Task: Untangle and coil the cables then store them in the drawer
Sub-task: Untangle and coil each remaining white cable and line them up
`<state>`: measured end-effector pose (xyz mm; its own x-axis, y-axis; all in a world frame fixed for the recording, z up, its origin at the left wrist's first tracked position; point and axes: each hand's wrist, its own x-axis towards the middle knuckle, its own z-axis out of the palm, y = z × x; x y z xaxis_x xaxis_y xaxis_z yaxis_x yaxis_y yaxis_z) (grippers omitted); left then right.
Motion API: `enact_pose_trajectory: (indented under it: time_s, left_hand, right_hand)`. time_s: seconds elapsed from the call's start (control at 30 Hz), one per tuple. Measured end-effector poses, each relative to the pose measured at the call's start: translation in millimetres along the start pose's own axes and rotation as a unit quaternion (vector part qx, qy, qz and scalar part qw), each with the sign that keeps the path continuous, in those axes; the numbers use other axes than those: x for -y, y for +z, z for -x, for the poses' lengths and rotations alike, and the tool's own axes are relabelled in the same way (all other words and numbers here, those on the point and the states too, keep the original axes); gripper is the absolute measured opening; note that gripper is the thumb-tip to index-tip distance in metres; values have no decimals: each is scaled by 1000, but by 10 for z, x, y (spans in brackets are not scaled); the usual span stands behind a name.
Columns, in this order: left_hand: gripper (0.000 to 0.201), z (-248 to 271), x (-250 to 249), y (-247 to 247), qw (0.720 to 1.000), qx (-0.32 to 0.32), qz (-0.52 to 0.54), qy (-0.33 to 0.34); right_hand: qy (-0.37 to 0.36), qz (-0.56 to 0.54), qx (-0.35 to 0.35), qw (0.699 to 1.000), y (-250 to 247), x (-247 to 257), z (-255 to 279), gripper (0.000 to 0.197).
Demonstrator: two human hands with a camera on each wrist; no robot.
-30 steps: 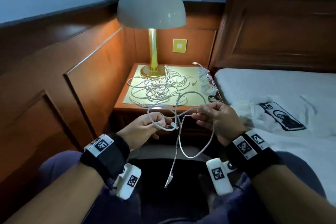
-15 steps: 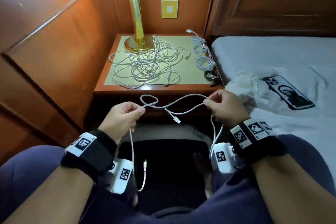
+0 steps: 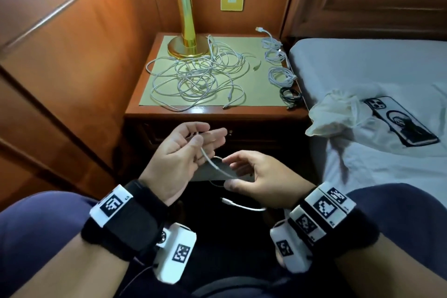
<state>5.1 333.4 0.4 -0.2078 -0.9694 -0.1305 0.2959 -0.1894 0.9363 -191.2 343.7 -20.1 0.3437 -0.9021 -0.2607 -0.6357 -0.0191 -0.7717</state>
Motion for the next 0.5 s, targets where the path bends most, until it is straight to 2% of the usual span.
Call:
enact_pose_trajectory:
  time_s: [0.07, 0.13, 0.23, 0.33, 0.4, 0.43, 0.47, 0.5]
  left_hand:
    - [15, -36, -1, 9, 1000, 4, 25, 9]
    - [13, -87, -35, -8, 999, -4, 45, 27]
    - [12, -202, -157, -143, 994, -69, 38, 81]
    - [11, -281, -261, -363, 978, -170, -18, 123]
    - [6, -295, -259, -479, 971, -198, -105, 88]
    - [10, -291, -225, -518, 962, -193, -187, 52]
    - [16, -286, -177, -543, 939, -178, -294, 13]
    - [19, -272, -125, -542, 900, -162, -404, -6]
  right_hand:
    - [-10, 2, 30, 999, 46, 15, 7, 37]
    - [-11, -24, 41, 999, 42, 45, 6, 14]
    - [2, -151, 27, 988, -107, 47, -12, 32]
    - [23, -277, -56, 959, -362, 27, 10, 38]
    - [33, -367, -92, 925, -478, 15, 38, 37]
    - [34, -402, -103, 909, -503, 4, 49, 38]
    - [35, -428, -109, 896, -512, -1, 57, 38]
    - [30, -440, -109, 891, -505, 1, 58, 39]
